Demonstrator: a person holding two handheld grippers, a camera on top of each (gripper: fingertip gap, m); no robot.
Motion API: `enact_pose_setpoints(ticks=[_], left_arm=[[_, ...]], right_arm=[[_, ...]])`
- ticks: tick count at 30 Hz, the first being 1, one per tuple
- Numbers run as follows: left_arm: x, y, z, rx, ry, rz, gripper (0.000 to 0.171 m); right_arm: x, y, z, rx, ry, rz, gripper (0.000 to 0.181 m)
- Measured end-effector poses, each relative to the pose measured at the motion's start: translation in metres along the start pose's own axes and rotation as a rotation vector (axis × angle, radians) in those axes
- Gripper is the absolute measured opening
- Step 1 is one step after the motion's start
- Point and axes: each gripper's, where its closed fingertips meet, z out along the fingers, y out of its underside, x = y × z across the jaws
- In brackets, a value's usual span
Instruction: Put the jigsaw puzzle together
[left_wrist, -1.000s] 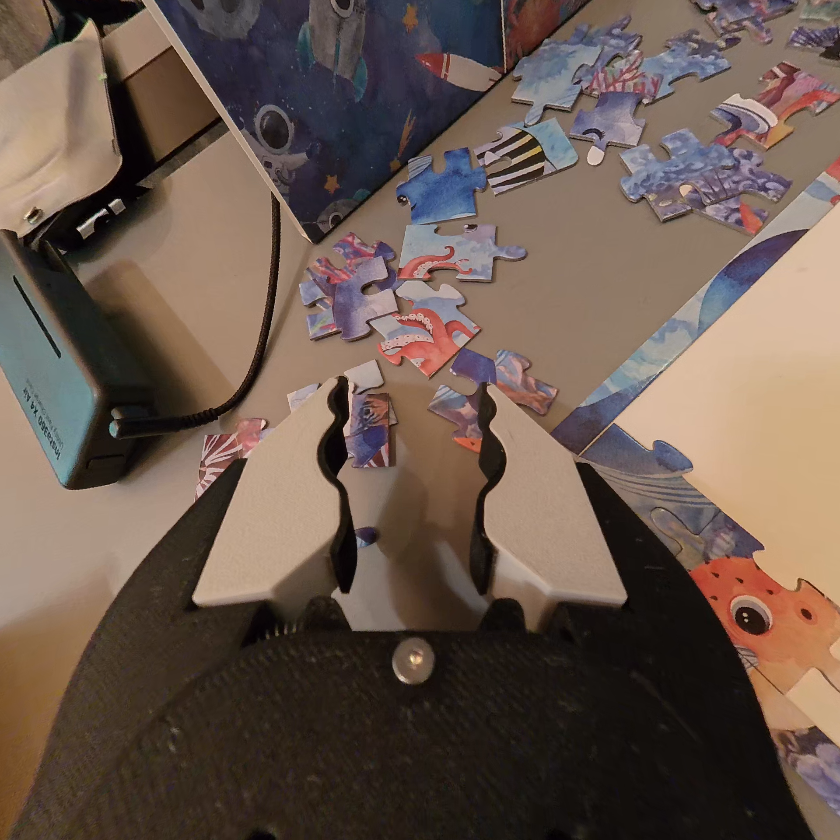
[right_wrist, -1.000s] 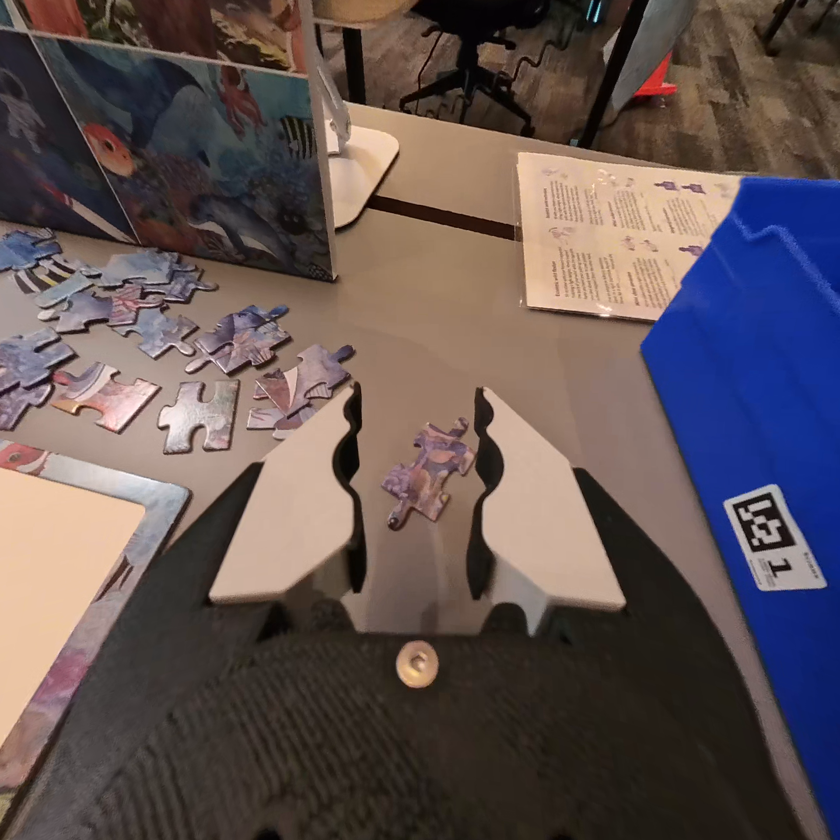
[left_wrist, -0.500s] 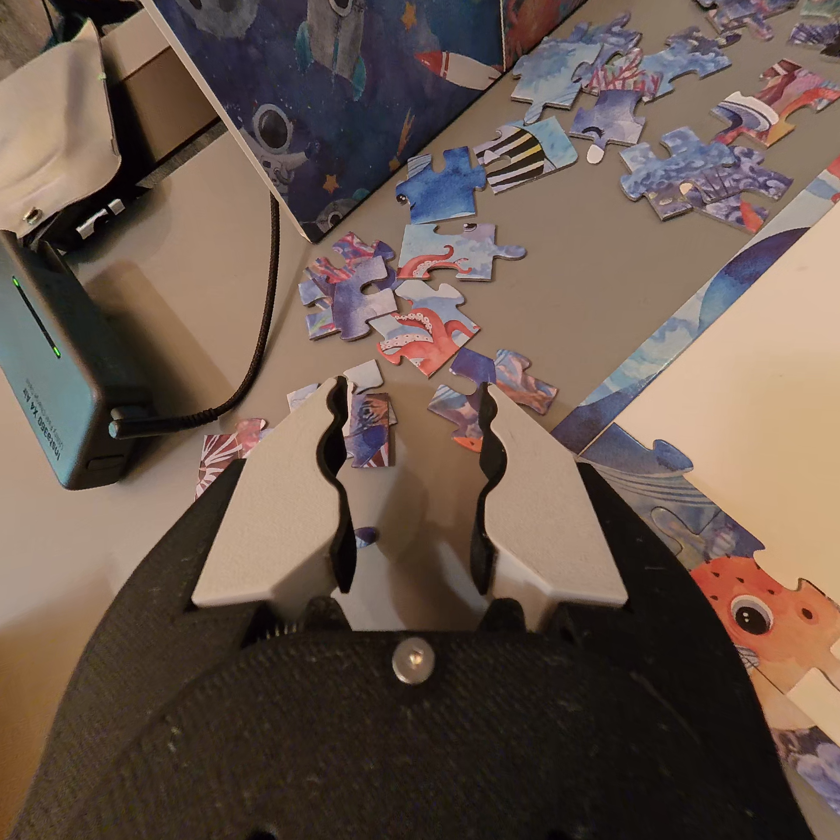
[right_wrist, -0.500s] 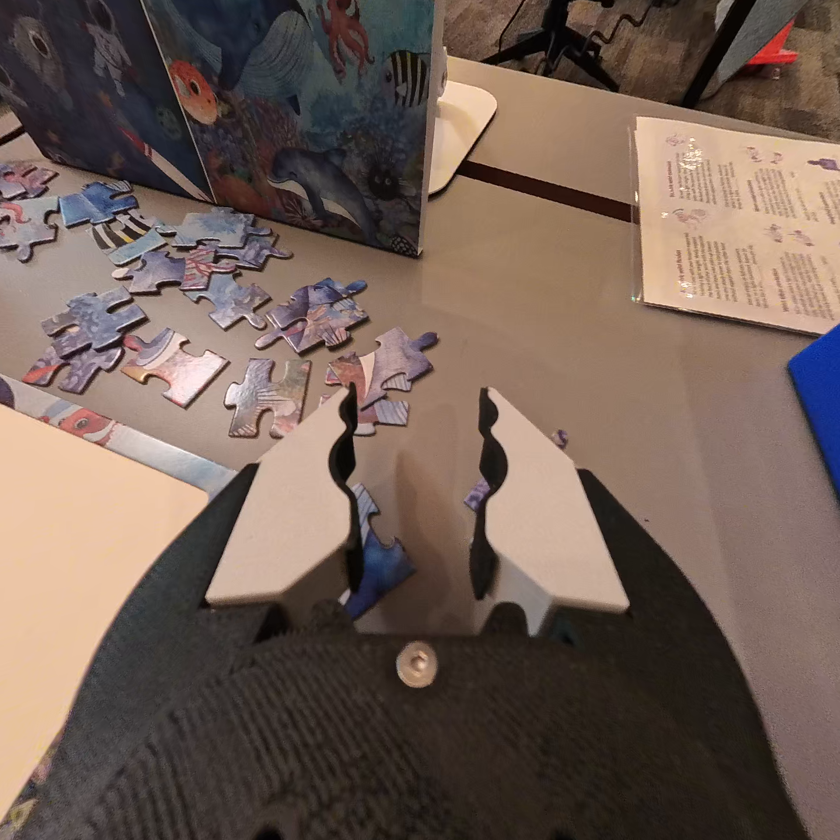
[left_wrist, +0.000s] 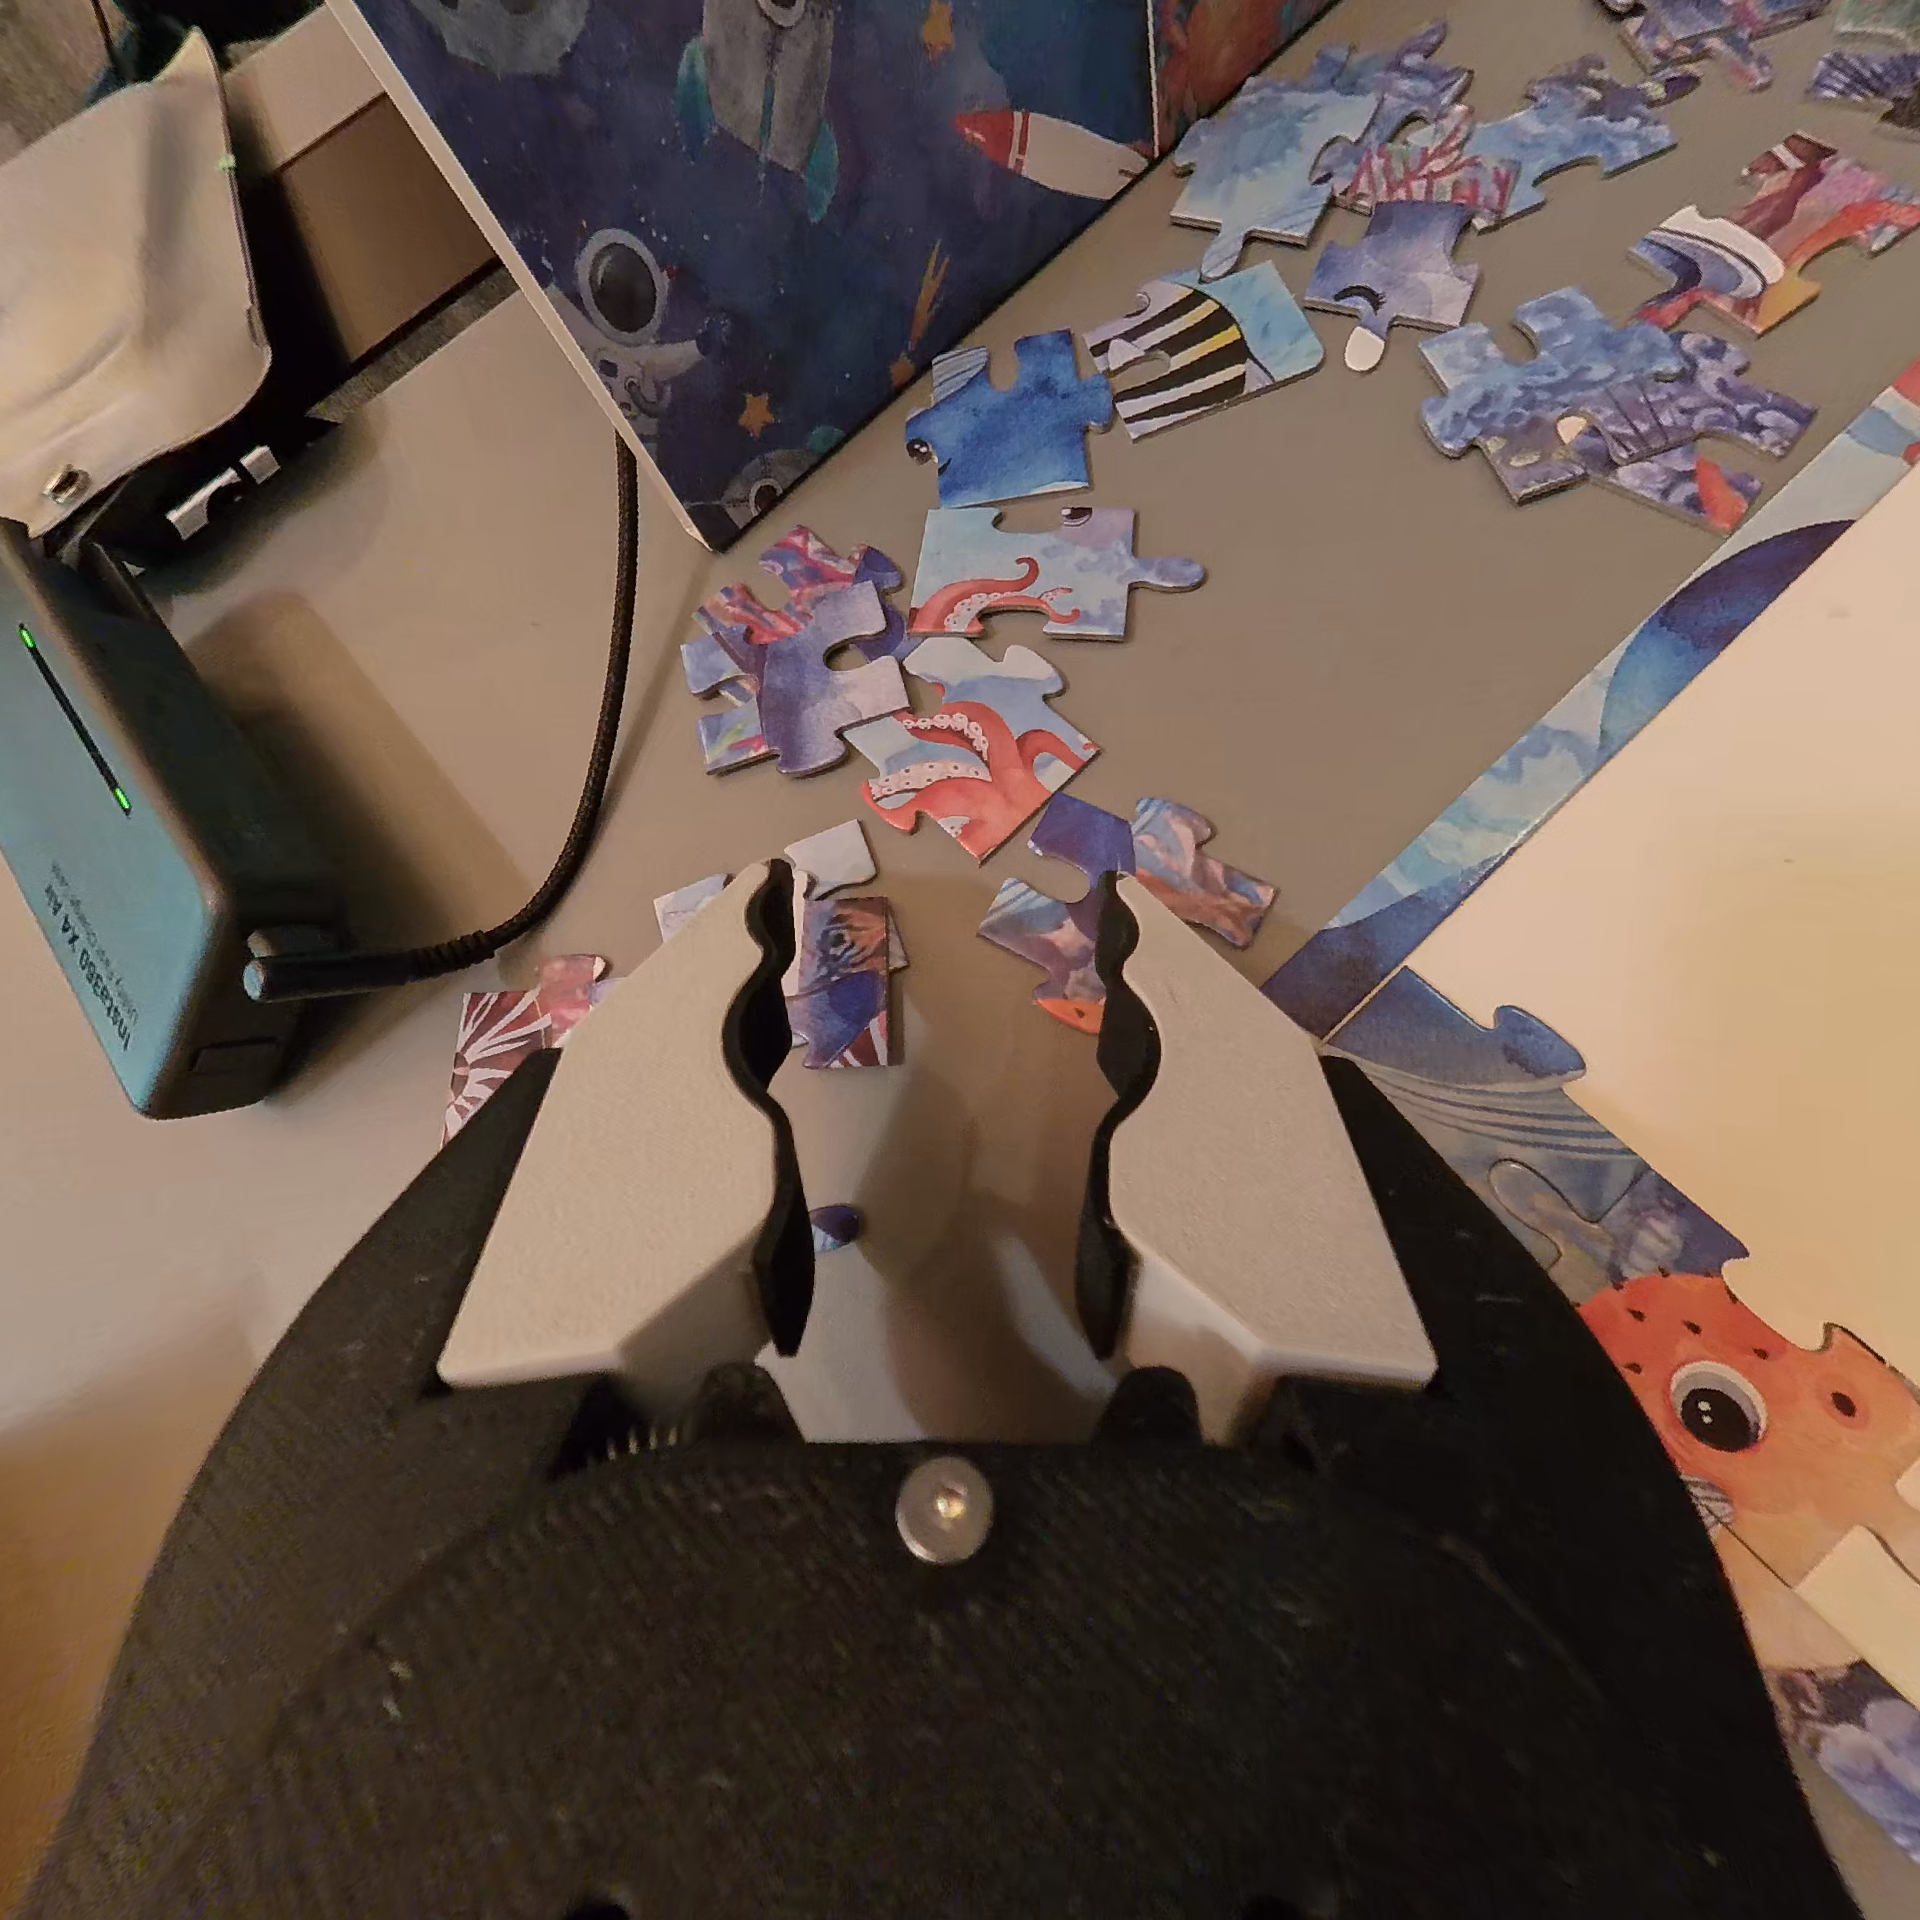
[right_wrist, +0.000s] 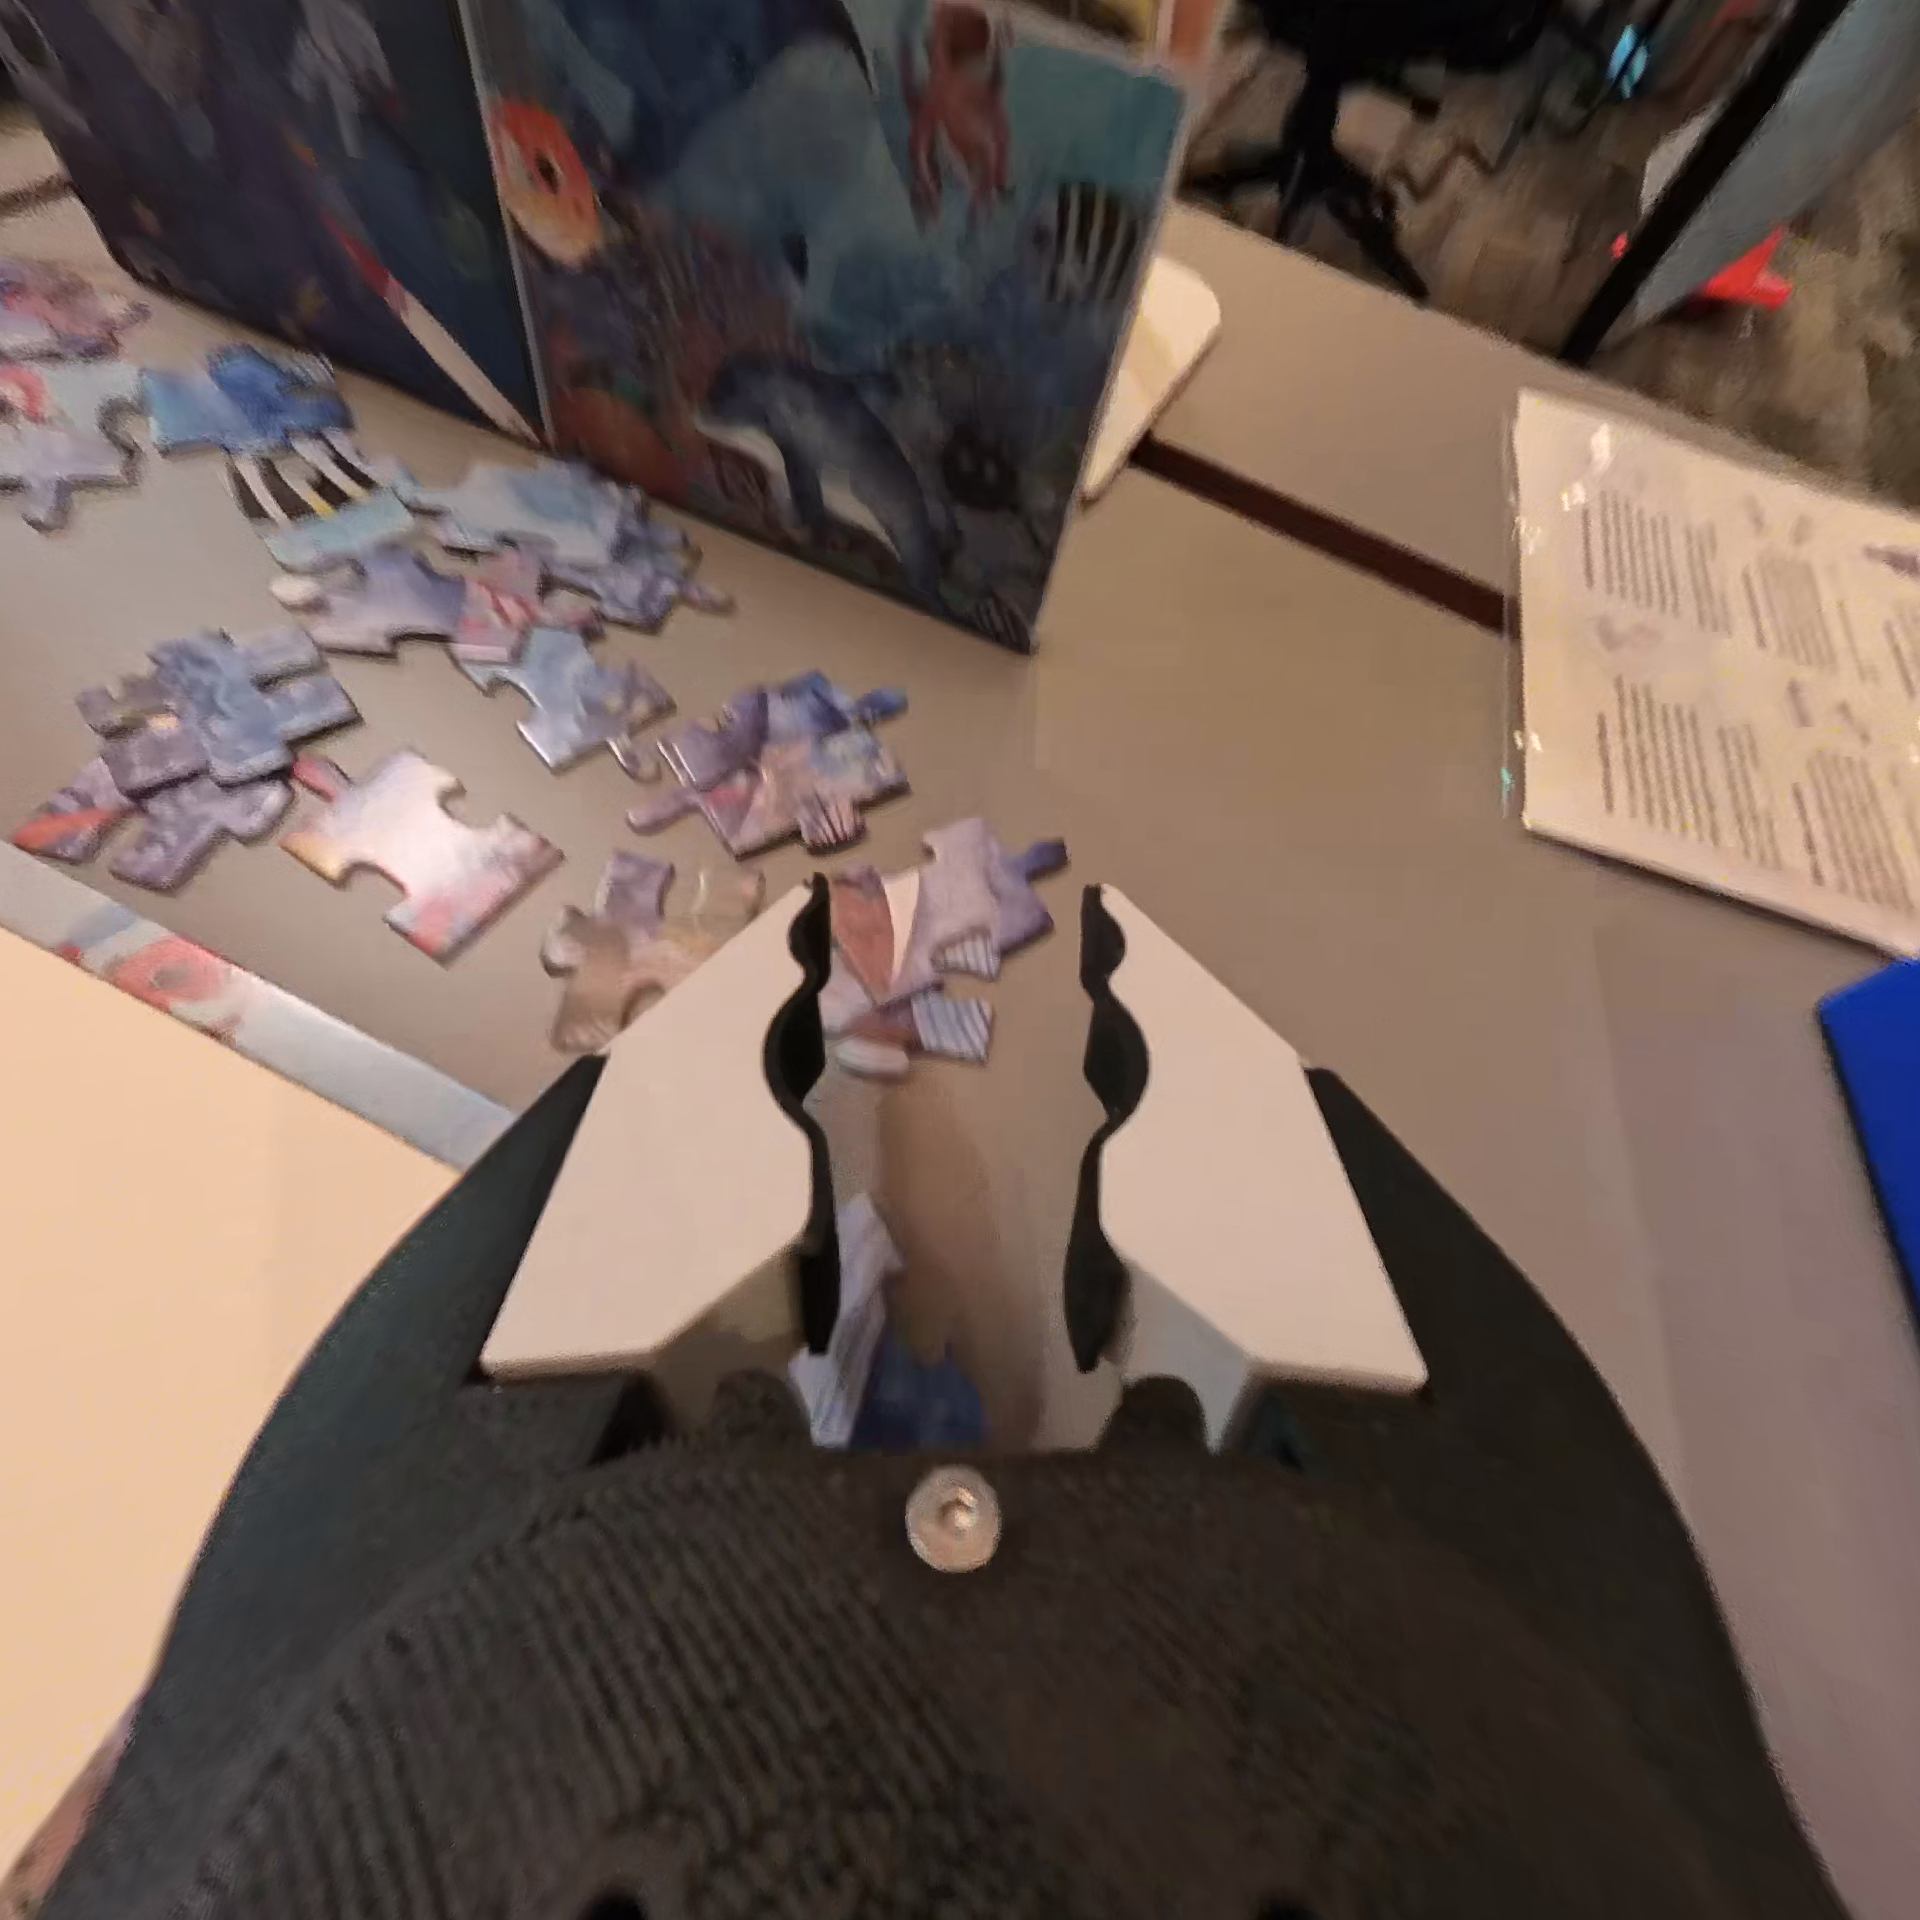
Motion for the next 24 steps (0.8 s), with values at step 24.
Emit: enact_pose_setpoints(ticks=[24], left_arm=[[0.002,0.000,0.000,-0.003,0.006,0.018,0.056]], right_arm=[[0.015,0.006,0.043,-0.186,-0.016,-0.051,0.010]])
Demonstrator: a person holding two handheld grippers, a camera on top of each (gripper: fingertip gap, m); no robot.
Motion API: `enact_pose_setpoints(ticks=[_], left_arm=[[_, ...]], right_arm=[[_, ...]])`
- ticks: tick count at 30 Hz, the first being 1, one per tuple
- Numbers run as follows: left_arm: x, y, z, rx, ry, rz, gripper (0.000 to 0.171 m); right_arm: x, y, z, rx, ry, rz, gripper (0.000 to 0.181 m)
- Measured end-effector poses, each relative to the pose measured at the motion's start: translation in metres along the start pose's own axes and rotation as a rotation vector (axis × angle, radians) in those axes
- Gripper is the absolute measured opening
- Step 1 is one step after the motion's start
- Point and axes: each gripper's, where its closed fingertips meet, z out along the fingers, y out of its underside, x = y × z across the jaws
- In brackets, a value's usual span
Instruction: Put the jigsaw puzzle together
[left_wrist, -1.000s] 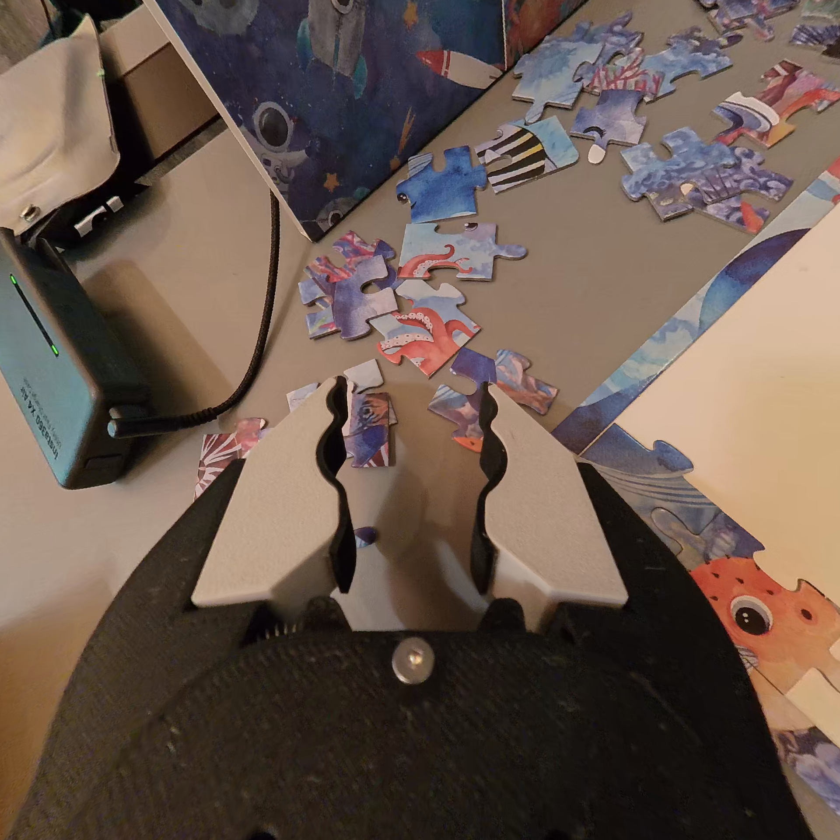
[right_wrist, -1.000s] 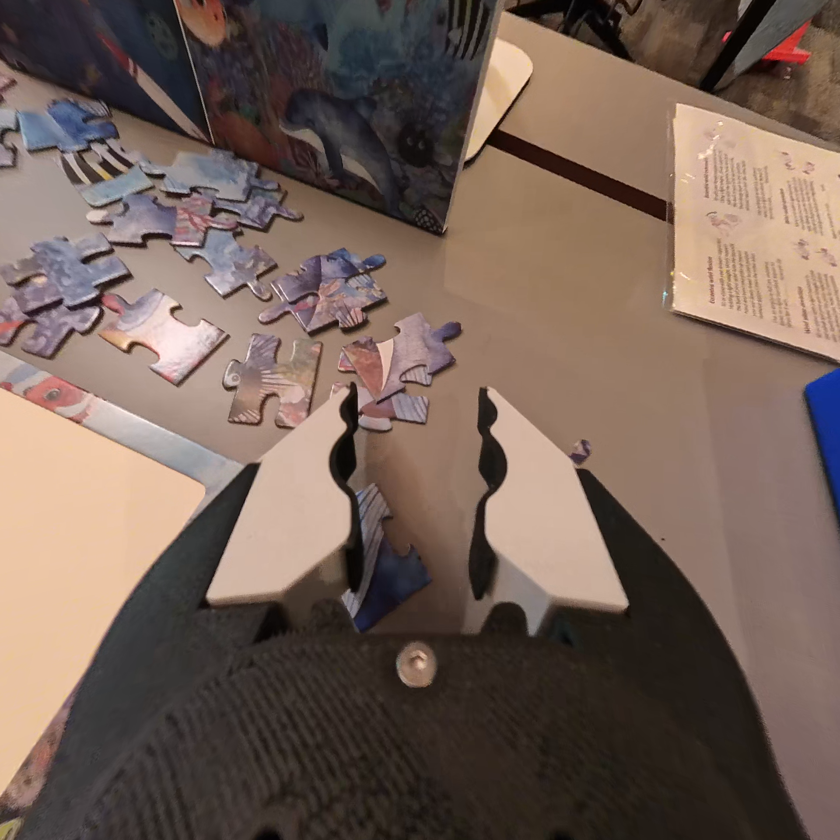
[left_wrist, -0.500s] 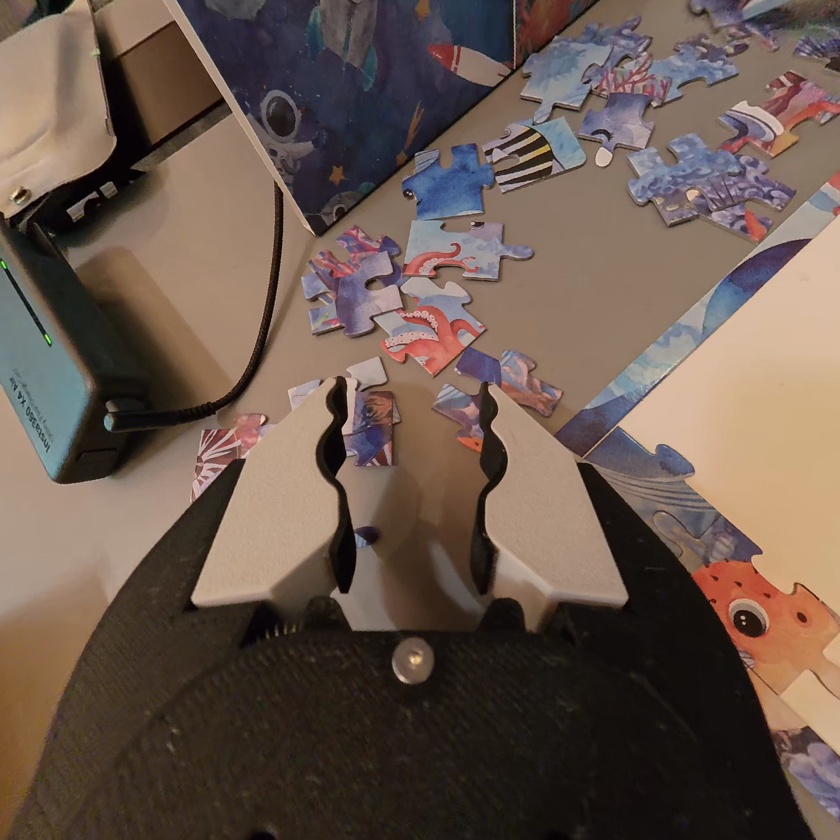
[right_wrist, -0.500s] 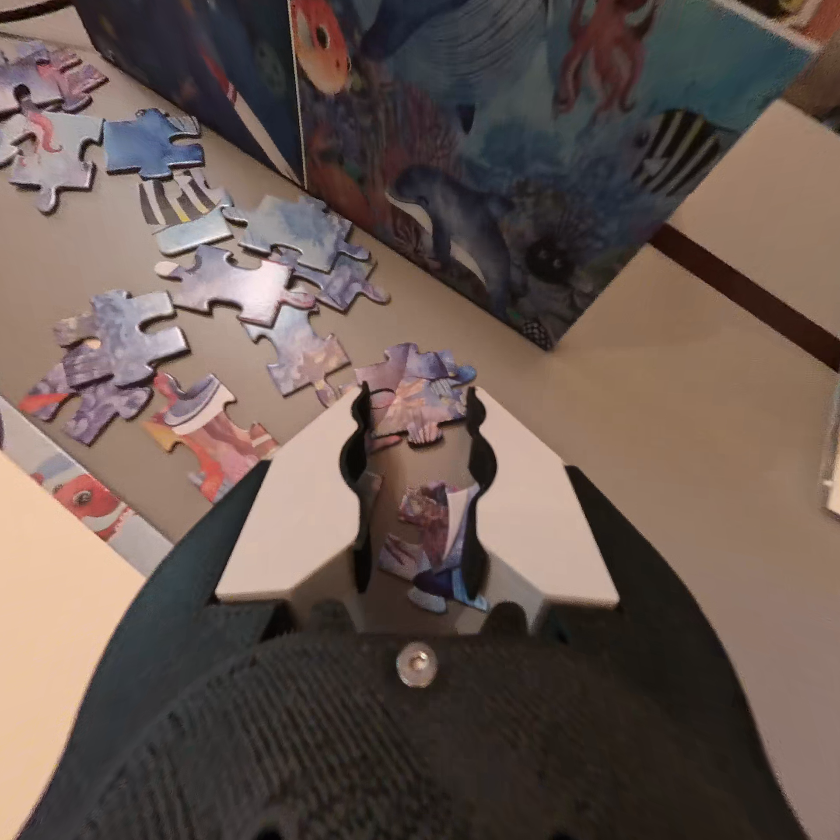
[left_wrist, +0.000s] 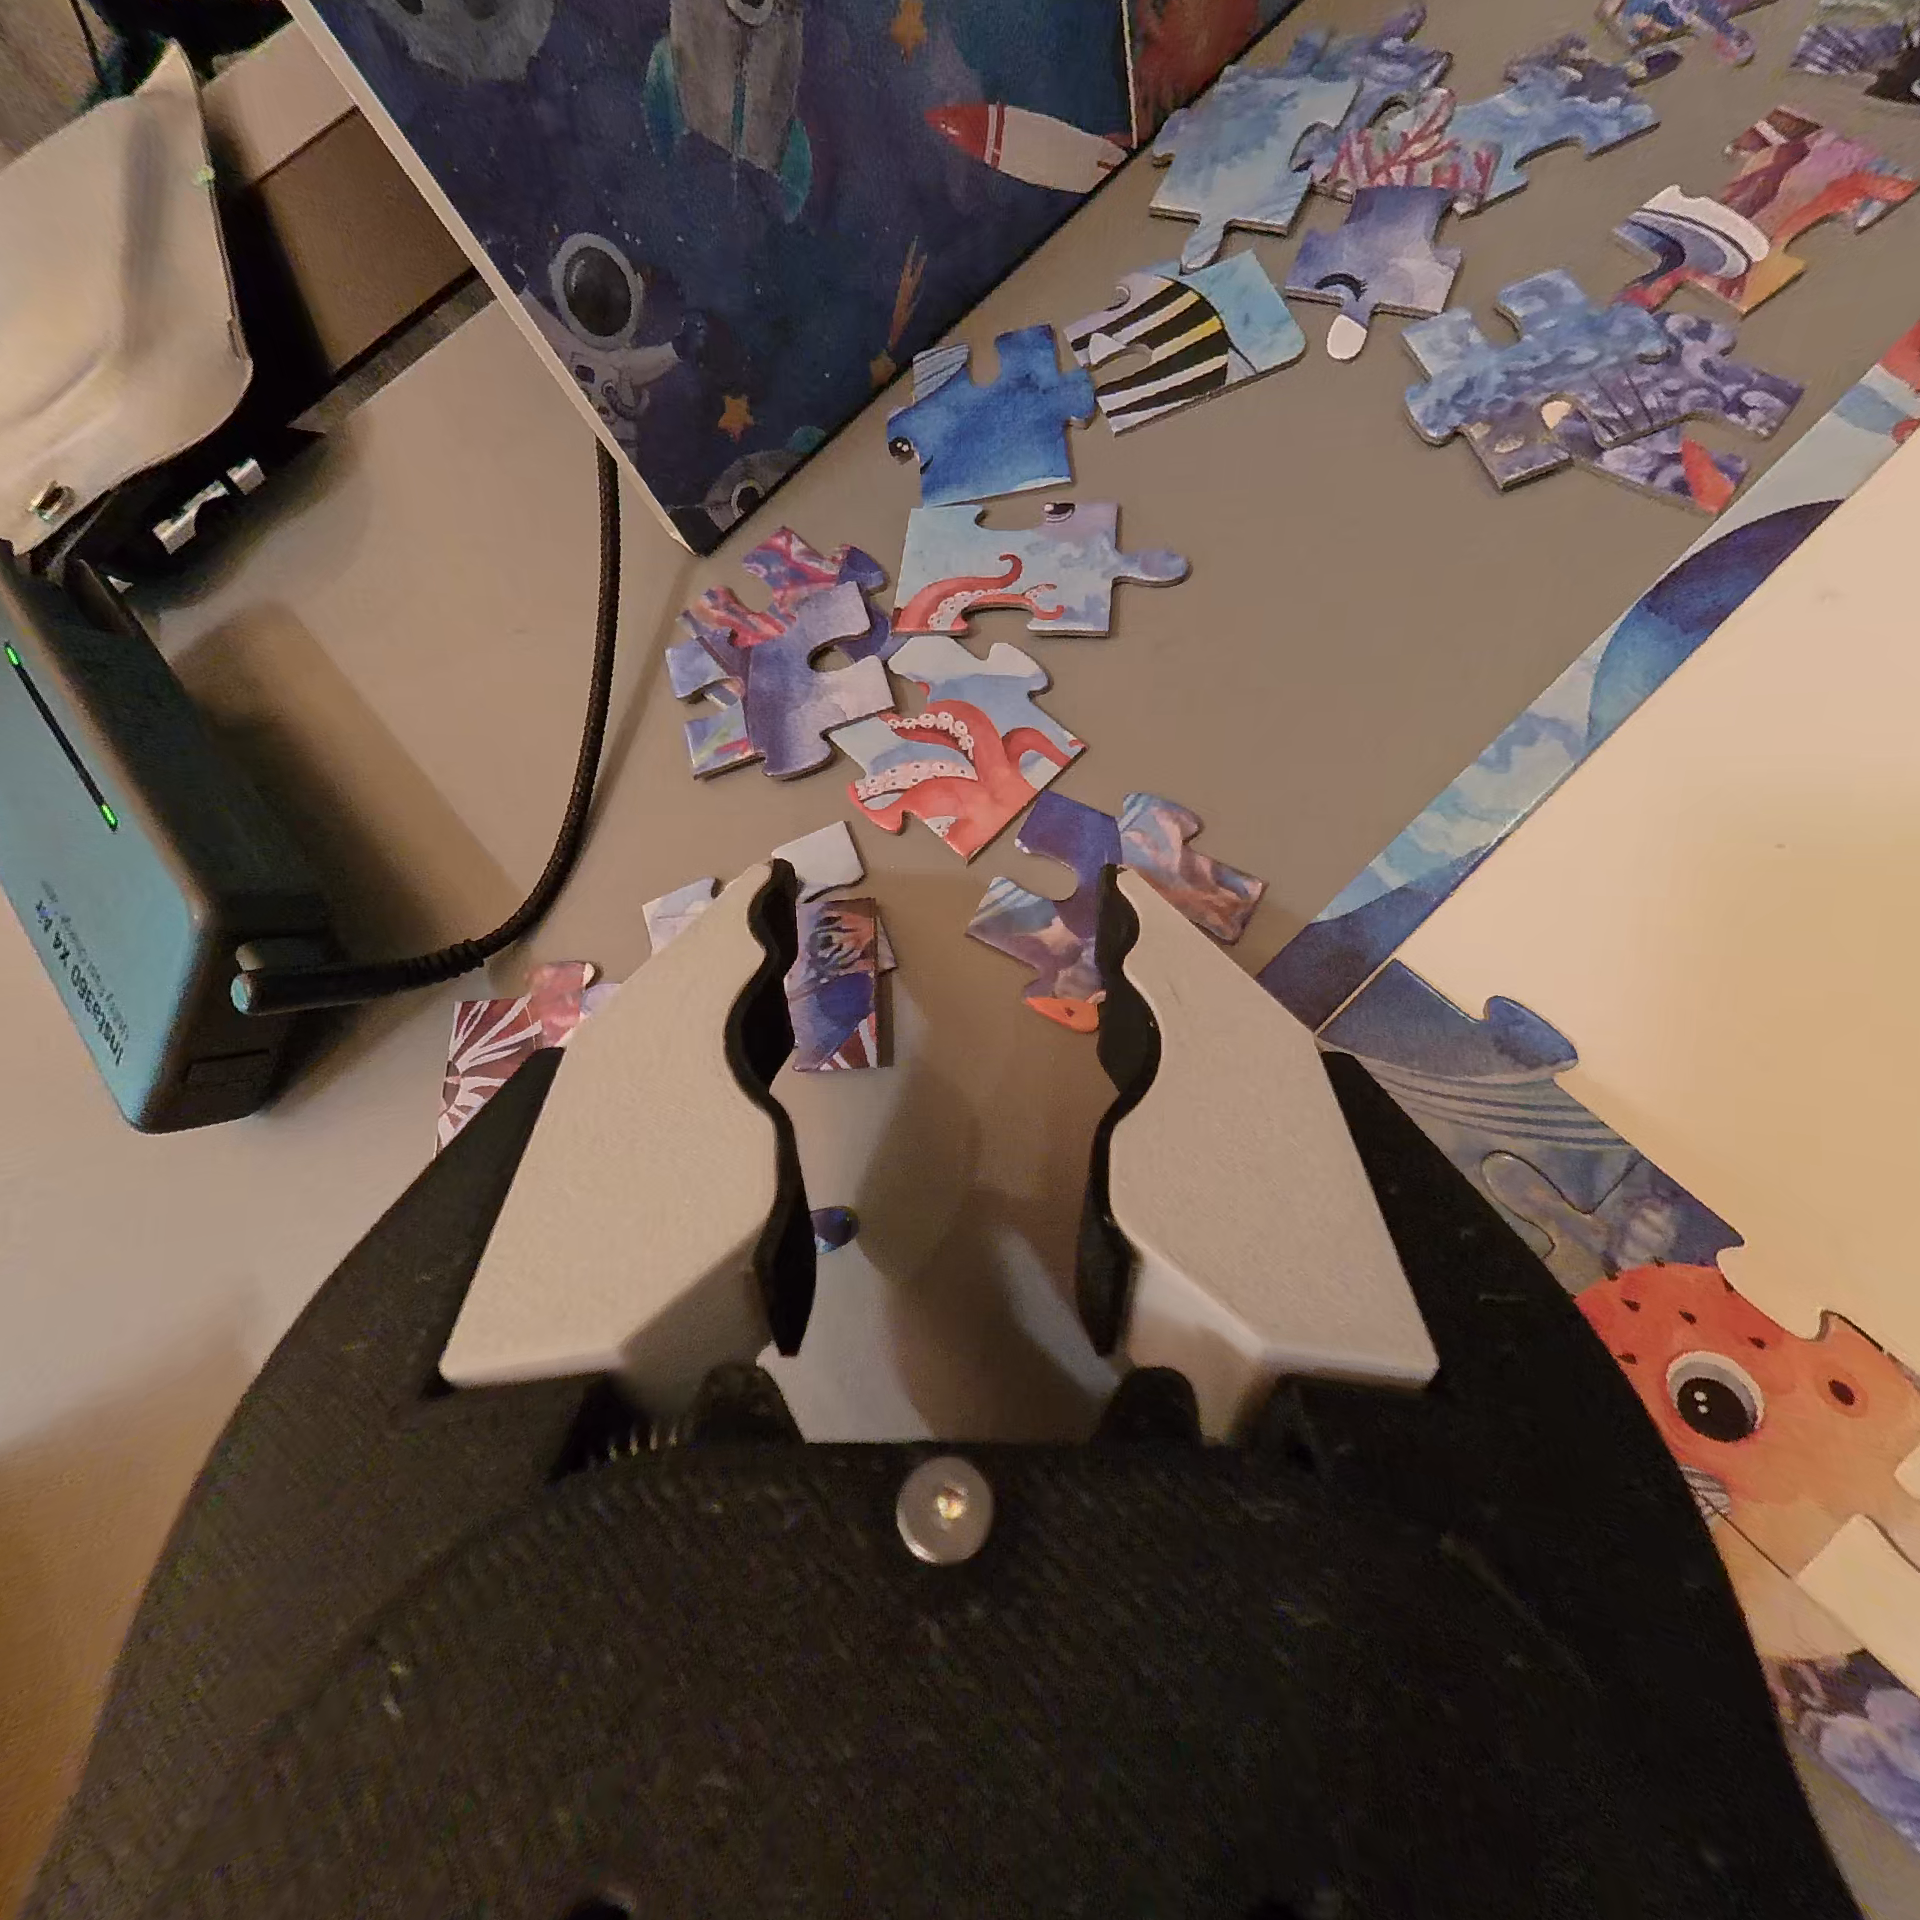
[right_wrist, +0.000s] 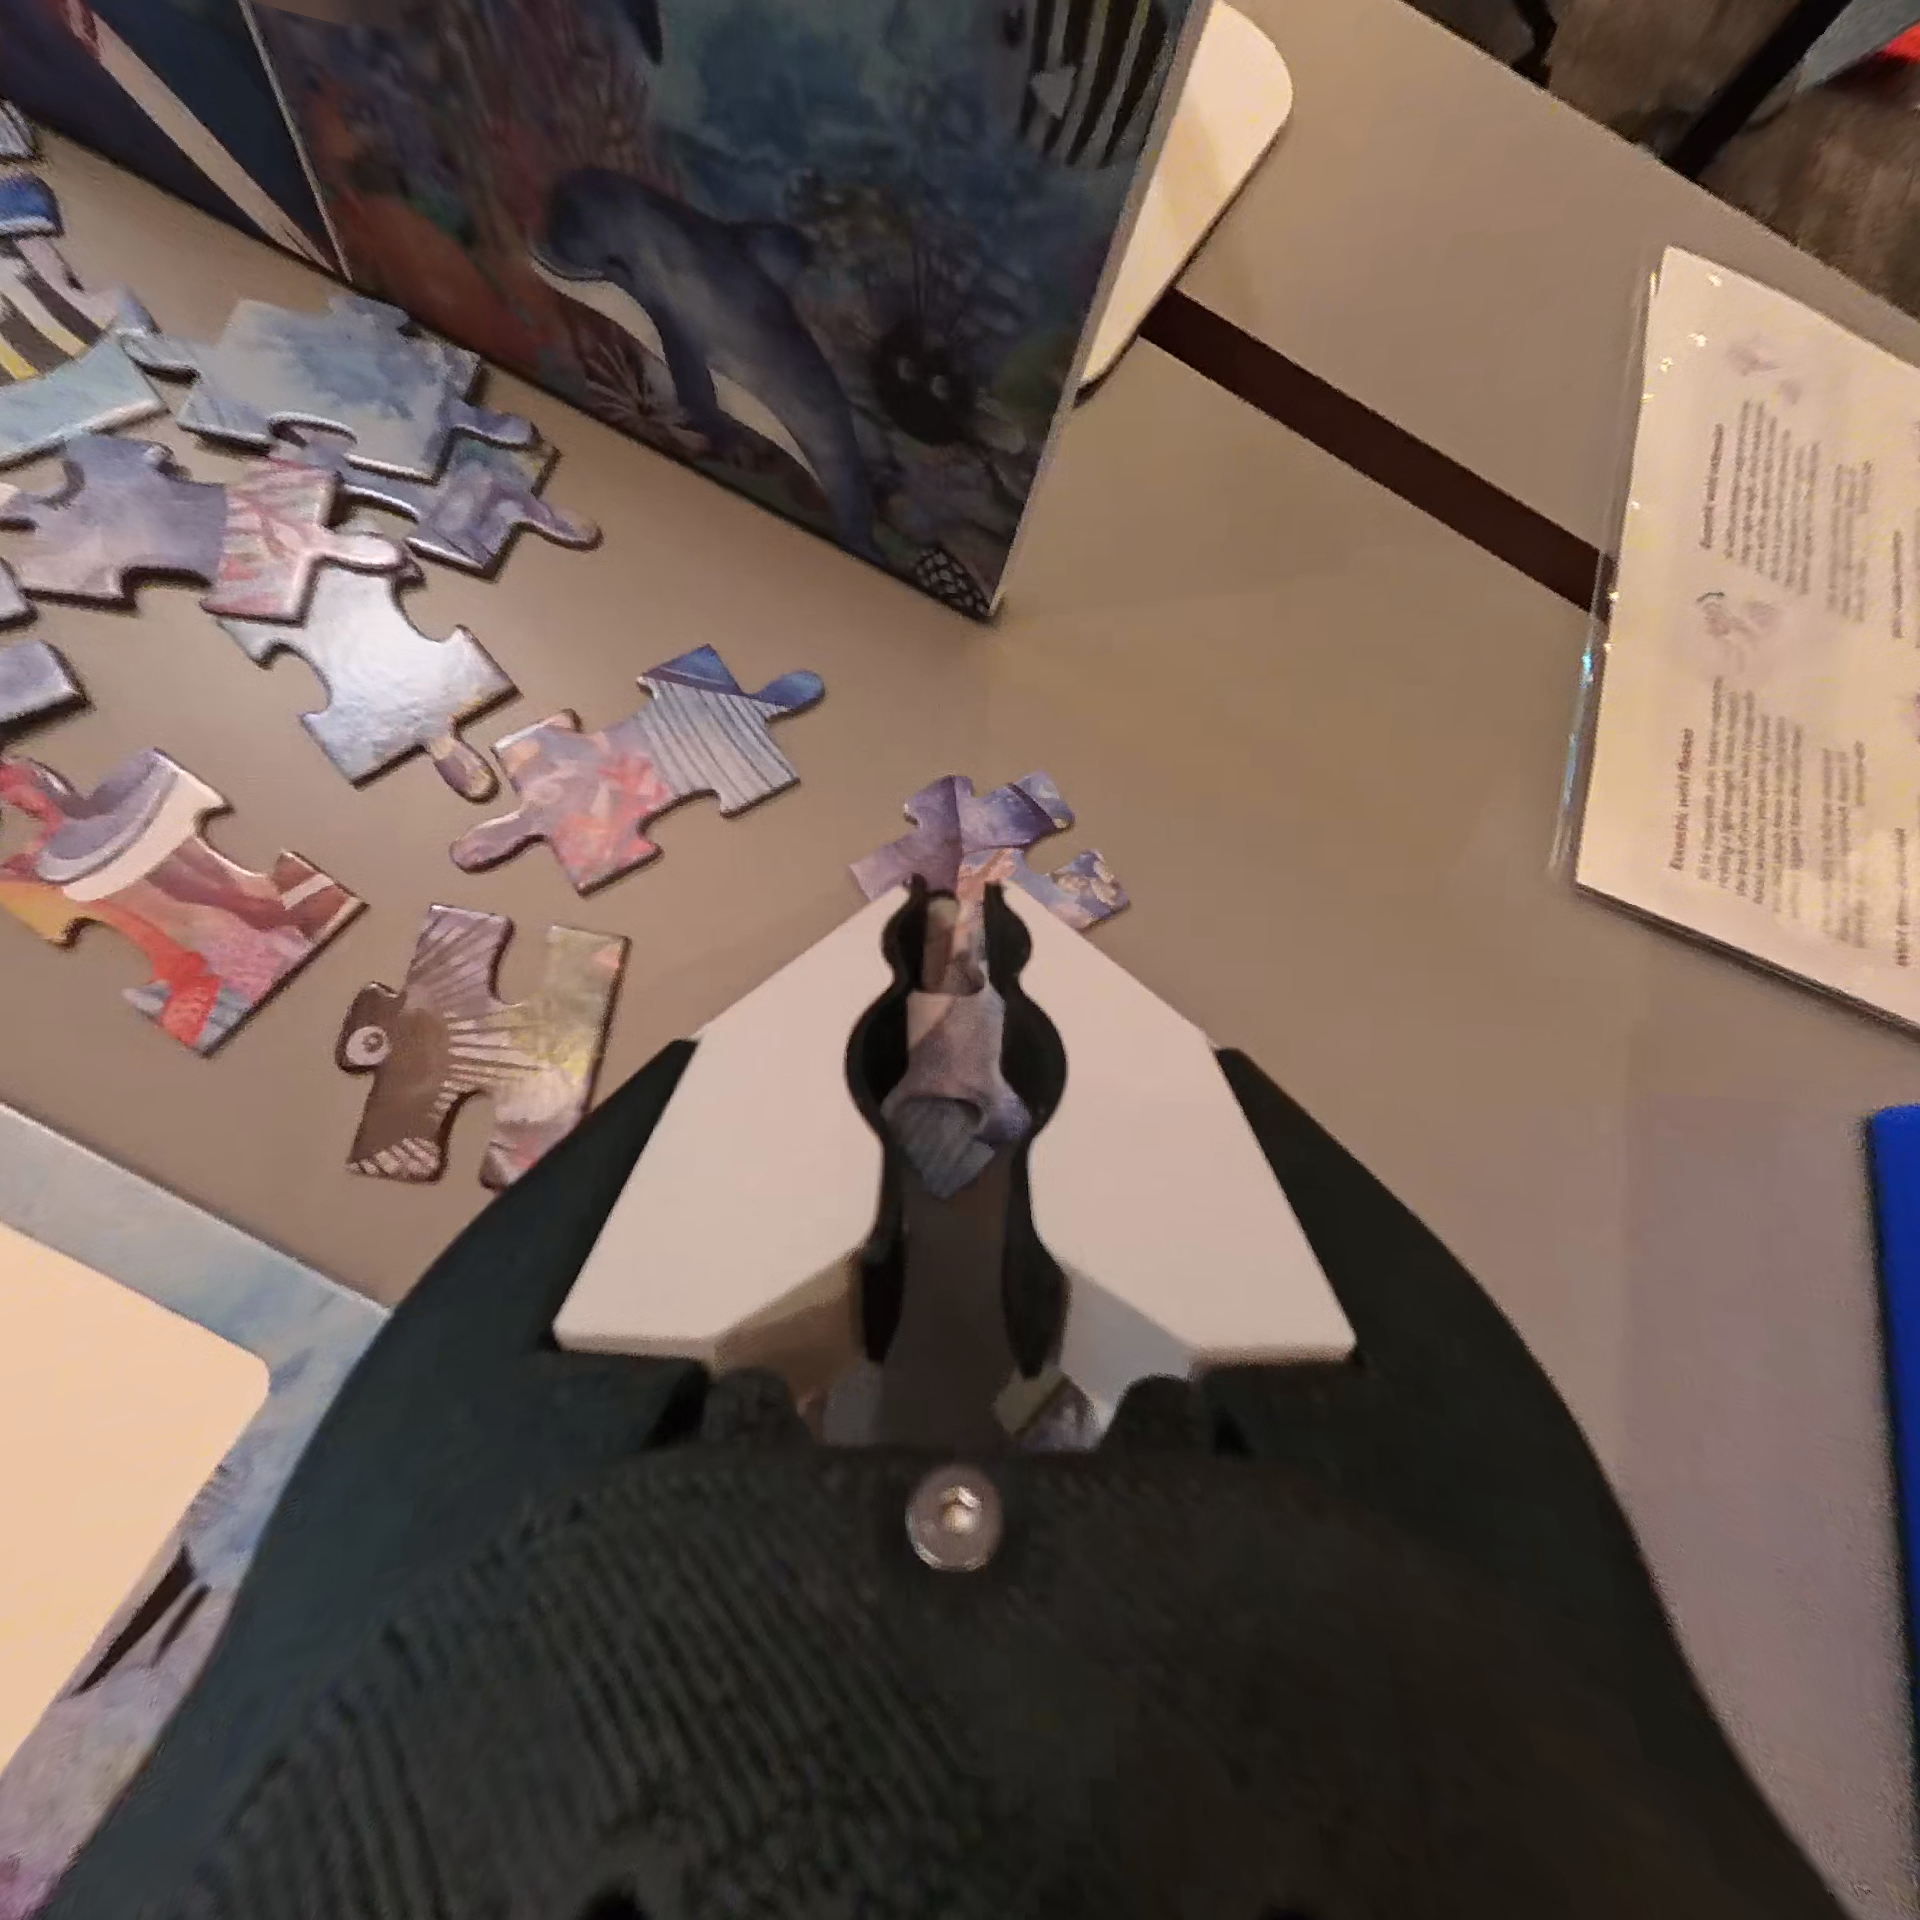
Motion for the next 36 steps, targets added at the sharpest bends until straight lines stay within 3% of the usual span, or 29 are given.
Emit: enact_pose_setpoints(ticks=[11,16,18,22,25,28,31,36], left_arm=[[-0.001,-0.002,-0.001,0.015,-0.004,0.000,0.055],[-0.014,-0.008,-0.007,0.074,-0.034,-0.039,0.053],[-0.019,-0.010,-0.009,0.095,-0.035,-0.087,0.048],[-0.032,-0.011,-0.011,0.116,-0.076,-0.164,0.021],[-0.033,-0.012,-0.010,0.111,-0.100,-0.150,0.012],[-0.026,-0.012,-0.009,0.100,-0.122,-0.079,0.000],[-0.024,-0.012,-0.006,0.083,-0.136,-0.050,0.000],[-0.014,-0.023,0.009,0.076,-0.043,-0.177,0.000]], right_arm=[[-0.035,-0.023,-0.021,0.127,-0.092,-0.023,0.012],[-0.030,-0.026,-0.033,0.136,-0.053,-0.066,0.011],[-0.031,-0.028,-0.038,0.154,-0.063,-0.053,0.011],[-0.052,-0.040,-0.054,0.218,-0.169,0.010,0.012],[-0.077,-0.047,-0.065,0.257,-0.257,0.032,0.013],[-0.095,-0.044,-0.070,0.230,-0.255,-0.043,0.014],[-0.100,-0.041,-0.071,0.197,-0.166,-0.180,0.013],[-0.110,-0.038,-0.074,0.185,-0.125,-0.282,0.012]])
